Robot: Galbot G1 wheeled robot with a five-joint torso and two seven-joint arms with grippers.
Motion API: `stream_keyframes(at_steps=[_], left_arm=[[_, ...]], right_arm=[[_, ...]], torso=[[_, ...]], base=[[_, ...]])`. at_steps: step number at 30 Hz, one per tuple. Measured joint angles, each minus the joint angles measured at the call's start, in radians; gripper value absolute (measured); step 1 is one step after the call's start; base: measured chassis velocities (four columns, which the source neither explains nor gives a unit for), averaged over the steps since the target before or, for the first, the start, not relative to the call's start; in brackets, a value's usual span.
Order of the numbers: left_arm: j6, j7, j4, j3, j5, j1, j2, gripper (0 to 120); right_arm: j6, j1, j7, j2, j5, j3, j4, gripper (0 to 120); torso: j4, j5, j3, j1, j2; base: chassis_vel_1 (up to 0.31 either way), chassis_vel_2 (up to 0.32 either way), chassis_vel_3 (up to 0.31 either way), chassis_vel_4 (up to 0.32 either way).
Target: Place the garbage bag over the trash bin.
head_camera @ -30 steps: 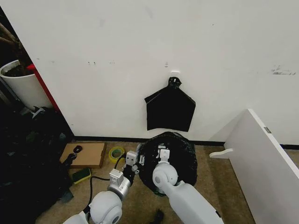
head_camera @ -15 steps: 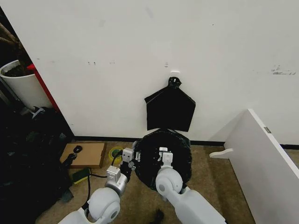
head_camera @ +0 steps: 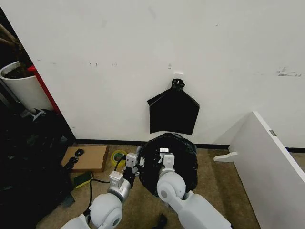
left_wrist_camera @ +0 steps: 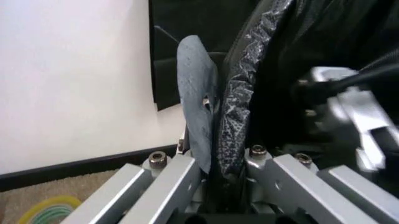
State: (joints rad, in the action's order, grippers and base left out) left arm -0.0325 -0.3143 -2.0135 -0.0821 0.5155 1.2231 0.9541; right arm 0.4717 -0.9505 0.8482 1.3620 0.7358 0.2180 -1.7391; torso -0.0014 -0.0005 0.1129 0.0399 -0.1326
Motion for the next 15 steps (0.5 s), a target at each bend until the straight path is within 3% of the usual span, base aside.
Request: stream_keyframes(at_steps=[15], left_arm=[[-0.003, 0.017, -0.031, -0.008, 0.008, 0.011, -0.005, 1]], right_arm=[[-0.037, 0.033, -0.027, -0.012, -0.023, -0.033, 0.112, 0]], torso=[[-0.0001, 0.0001, 0.000, 0.000, 0.000]], base=[[0.000, 0.000, 0.000, 0.000]])
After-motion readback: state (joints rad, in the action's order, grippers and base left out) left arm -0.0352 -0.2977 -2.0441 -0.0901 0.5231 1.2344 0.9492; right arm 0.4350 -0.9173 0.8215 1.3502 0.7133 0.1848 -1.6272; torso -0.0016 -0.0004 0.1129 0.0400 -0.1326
